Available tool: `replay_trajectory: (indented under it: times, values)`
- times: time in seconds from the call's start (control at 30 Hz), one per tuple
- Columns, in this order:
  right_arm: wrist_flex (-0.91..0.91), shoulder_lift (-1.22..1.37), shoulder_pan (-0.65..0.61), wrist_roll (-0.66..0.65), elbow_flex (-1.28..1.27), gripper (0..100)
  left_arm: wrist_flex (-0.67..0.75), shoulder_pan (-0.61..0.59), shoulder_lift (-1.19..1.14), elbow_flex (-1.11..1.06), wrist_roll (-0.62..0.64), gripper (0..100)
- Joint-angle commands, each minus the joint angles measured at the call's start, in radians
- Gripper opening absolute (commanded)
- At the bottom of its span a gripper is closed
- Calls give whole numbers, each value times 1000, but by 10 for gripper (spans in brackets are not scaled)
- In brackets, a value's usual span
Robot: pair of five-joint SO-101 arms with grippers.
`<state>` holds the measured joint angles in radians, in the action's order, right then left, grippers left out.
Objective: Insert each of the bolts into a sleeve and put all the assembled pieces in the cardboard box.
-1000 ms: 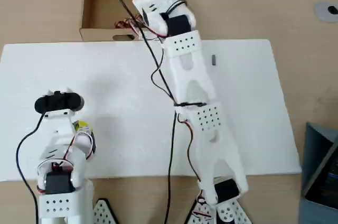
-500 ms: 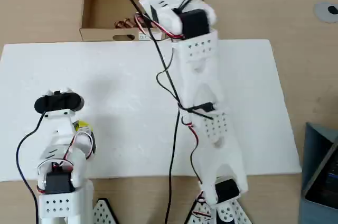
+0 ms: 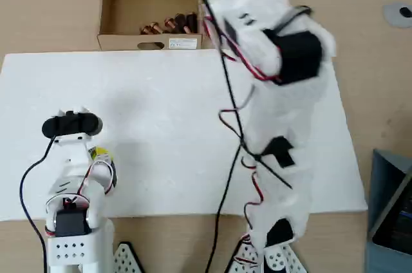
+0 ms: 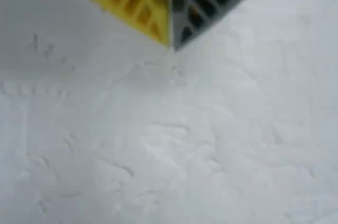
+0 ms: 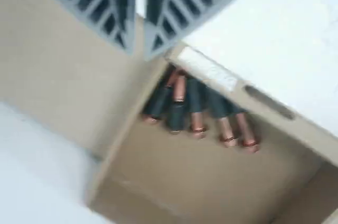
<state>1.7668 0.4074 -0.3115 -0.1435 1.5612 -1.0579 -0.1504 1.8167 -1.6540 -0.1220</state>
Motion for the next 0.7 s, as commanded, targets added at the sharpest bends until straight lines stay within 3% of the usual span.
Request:
replay_trajectory:
  times: [0.0, 0.47, 0.67]
  values:
    - [23, -203, 64, 8, -130, 9, 3, -8, 7, 5, -3, 0]
    - [14, -894, 246, 114, -1023, 9, 3, -8, 7, 5, -3, 0]
    - [-87, -1142, 288, 150, -1400, 9, 3, -8, 7, 5, -3, 0]
